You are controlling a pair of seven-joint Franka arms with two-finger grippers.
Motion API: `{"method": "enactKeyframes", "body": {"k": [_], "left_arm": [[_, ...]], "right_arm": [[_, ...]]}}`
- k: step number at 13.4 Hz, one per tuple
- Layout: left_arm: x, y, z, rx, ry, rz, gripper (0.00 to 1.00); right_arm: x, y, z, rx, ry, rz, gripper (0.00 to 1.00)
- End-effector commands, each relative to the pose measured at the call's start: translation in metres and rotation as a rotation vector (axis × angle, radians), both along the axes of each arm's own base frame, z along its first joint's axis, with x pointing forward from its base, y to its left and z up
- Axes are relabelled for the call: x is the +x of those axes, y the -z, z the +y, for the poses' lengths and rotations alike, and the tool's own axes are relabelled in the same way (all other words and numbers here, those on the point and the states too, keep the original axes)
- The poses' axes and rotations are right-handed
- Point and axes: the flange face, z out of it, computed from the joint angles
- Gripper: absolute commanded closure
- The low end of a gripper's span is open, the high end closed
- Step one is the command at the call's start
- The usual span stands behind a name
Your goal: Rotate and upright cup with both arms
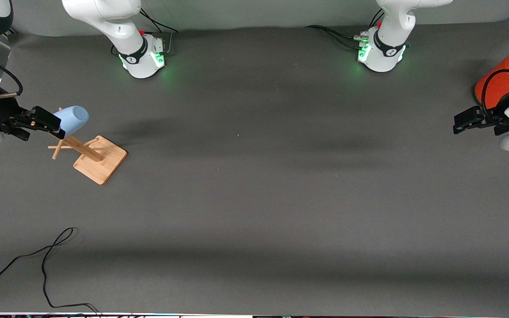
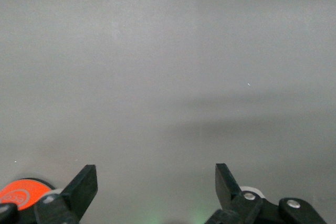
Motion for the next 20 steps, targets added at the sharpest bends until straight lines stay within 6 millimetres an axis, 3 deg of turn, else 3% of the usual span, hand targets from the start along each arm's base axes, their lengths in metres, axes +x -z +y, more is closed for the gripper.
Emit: {"method": "enactKeyframes", "body": {"k": [1, 5, 6, 7, 9, 12, 14, 16, 17, 20], "left_arm": [[-0.004, -0.003, 0.000, 0.002, -0.004, 0.002, 0.00], [-0.004, -0.003, 0.000, 0.002, -0.004, 0.004, 0.00], [-0.005, -0.003, 0.000, 0.003, -0.004, 0.007, 0.00], [-0.005, -0.003, 0.000, 0.003, -0.004, 0.007, 0.00], [-0.005, -0.003, 0.000, 0.003, -0.004, 0.007, 0.00], [-0.005, -0.003, 0.000, 0.003, -0.004, 0.007, 0.00], [-0.005, -0.003, 0.000, 0.003, -0.004, 0.007, 0.00], [-0.004, -0.003, 0.000, 0.002, -0.004, 0.007, 0.00], [-0.004, -0.002, 0.000, 0.003, -0.004, 0.008, 0.00], [-0.004, -0.002, 0.000, -0.001, -0.004, 0.008, 0.00]], "right_arm": [[0.004, -0.003, -0.002, -0.020, -0.033, -0.007, 0.00], [-0.007, -0.005, -0.004, -0.018, -0.014, 0.048, 0.00], [-0.010, -0.004, -0.013, -0.006, 0.026, 0.073, 0.00], [-0.014, -0.001, -0.035, 0.008, 0.142, 0.097, 0.00], [-0.023, 0.008, -0.050, 0.115, 0.437, 0.210, 0.00], [-0.035, 0.017, -0.061, 0.122, 0.785, 0.280, 0.00], [-0.045, 0.031, -0.078, 0.161, 0.936, 0.338, 0.00], [-0.060, 0.057, -0.117, 0.228, 1.025, 0.404, 0.00], [-0.065, 0.065, -0.127, 0.248, 1.053, 0.426, 0.00], [-0.072, 0.092, -0.136, 0.236, 1.140, 0.484, 0.00]]}}
